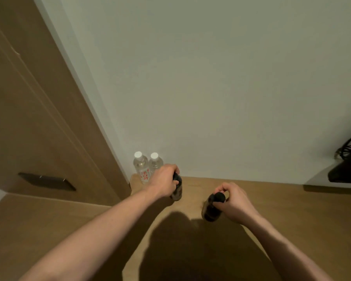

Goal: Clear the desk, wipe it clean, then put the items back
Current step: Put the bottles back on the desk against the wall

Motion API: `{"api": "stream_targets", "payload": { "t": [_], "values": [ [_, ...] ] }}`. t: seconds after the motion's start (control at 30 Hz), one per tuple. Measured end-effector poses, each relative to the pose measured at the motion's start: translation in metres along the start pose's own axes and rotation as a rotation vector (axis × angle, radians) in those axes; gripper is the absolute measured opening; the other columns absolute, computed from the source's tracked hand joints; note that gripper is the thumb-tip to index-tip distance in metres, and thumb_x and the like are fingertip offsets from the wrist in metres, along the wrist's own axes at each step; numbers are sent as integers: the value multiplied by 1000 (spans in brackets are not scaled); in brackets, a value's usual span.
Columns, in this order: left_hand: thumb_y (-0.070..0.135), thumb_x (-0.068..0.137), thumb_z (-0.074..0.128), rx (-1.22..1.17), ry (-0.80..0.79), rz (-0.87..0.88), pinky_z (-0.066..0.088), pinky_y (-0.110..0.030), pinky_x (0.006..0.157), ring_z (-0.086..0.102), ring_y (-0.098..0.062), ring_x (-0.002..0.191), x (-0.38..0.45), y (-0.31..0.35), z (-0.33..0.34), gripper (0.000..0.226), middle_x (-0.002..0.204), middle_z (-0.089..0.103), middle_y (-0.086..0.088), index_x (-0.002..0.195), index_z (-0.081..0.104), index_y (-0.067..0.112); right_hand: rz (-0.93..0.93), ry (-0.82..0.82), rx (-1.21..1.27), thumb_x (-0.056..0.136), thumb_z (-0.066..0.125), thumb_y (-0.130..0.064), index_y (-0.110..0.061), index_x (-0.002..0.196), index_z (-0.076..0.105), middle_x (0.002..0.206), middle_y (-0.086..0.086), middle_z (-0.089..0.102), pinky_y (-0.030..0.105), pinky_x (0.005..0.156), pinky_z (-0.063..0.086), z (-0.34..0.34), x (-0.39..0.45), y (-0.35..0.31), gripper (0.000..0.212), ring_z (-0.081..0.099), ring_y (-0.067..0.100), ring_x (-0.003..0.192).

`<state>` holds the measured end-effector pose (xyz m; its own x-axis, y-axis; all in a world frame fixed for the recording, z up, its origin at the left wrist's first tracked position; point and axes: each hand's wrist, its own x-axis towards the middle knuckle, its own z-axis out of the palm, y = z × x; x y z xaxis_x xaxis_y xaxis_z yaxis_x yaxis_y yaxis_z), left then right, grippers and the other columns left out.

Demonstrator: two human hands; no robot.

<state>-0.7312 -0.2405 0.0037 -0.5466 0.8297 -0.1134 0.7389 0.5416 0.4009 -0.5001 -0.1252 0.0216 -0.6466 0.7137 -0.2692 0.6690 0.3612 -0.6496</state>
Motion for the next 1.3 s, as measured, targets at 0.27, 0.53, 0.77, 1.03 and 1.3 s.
{"api": "stream_targets", "payload": {
  "t": [0.27,0.53,0.77,1.03,1.3],
  "values": [
    [22,95,68,-65,30,-139,50,-34,97,62,-21,111,49,-16,6,22,121,65,1,117,66,23,-44,20,2,81,76,-6,-29,81,62,95,-14,59,19,67,42,13,58,-35,28,56,5,86],
    [24,94,68,-112,18,-210,54,-36,93,60,-22,106,73,-36,14,19,117,63,1,114,66,25,-47,5,-74,85,77,-15,-30,100,66,113,-5,55,23,83,45,55,125,-56,24,56,15,102],
    [14,92,67,-39,38,-103,57,-35,79,67,-24,97,77,-38,21,10,104,68,-4,101,71,16,-44,5,-71,88,73,-10,-27,106,64,115,-5,53,22,85,43,73,159,-65,27,56,15,103],
    [7,98,61,-146,59,-35,44,-34,114,54,-22,131,43,-41,24,53,155,44,4,149,51,17,-56,-12,-96,89,72,-12,-28,105,66,124,-7,56,34,97,53,84,169,-64,24,61,19,109],
    [11,99,54,-111,-114,-41,38,-38,119,39,-24,146,14,-49,38,84,171,-6,13,165,4,26,-57,-17,-92,93,68,-11,-20,118,66,119,-3,57,25,96,46,93,164,-61,26,60,19,111]
  ]
}}
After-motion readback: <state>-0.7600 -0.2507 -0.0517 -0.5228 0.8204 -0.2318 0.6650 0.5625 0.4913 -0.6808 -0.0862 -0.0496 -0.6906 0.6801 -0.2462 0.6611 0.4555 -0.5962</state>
